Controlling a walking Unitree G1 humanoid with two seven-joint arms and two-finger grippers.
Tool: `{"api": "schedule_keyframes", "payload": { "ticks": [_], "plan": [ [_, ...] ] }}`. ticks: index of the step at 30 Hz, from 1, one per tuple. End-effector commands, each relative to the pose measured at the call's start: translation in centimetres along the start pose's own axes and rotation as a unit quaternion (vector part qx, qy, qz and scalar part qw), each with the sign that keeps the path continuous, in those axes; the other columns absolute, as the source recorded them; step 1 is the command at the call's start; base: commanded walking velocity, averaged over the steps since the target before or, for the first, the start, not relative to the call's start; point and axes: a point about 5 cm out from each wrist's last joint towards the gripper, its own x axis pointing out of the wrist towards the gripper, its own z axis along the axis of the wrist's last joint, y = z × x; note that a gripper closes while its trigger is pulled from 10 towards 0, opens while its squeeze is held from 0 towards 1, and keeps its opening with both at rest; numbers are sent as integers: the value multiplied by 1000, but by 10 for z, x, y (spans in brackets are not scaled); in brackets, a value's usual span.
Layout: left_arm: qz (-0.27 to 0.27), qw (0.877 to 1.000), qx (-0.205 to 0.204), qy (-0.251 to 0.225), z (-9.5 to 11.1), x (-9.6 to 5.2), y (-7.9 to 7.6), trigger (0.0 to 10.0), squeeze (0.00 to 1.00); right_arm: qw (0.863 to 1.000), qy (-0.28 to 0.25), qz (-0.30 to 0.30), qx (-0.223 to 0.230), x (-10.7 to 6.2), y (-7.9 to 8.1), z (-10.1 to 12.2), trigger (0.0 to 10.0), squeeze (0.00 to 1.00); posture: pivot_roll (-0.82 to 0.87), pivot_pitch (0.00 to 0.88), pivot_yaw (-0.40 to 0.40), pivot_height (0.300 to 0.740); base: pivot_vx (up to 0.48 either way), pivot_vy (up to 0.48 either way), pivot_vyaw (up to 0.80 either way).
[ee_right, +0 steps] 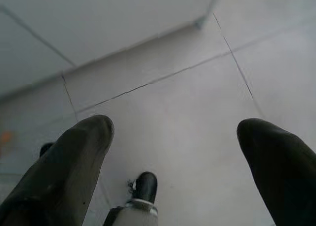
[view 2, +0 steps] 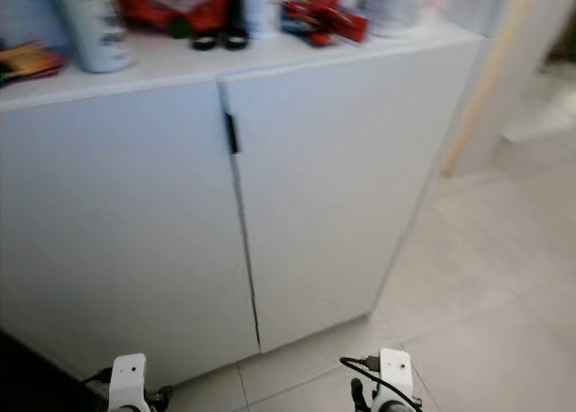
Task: Restocking fridge
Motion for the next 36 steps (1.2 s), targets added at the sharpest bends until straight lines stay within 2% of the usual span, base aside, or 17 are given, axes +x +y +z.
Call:
{"api": "schedule_keyframes", "payload": {
  "ticks": [1, 6, 25, 27, 29, 36],
  "plan": [
    [0, 1000, 0, 10, -4, -1, 1, 10000, 0, 1000, 1, 7, -1, 1, 5, 1, 10000, 0, 5, 0, -47, 740, 0, 0, 800],
    [-1, 1000, 3, 14, -5, -1, 1, 10000, 0, 1000, 5, 13, -16, 1, 5, 2, 10000, 0, 5, 0, -50, 740, 0, 0, 800],
    [-4, 1000, 6, 16, -5, -1, 1, 10000, 0, 1000, 12, 10, -19, 1, 5, 0, 10000, 0, 5, 0, -47, 740, 0, 0, 800],
    [-6, 1000, 9, 17, -6, -1, 1, 10000, 0, 1000, 9, 9, -11, 1, 6, 0, 10000, 0, 6, 0, -45, 740, 0, 0, 784],
    [-9, 1000, 13, 16, -5, -1, 1, 10000, 0, 1000, 6, 8, 18, 1, 6, -2, 10000, 0, 6, 0, -45, 740, 0, 0, 0],
    [-11, 1000, 14, 17, -6, -1, 1, 10000, 0, 999, 2, 2, 35, 0, 7, -3, 10000, 0, 3, 0, -42, 740, 0, 0, 0]
  ]
}}
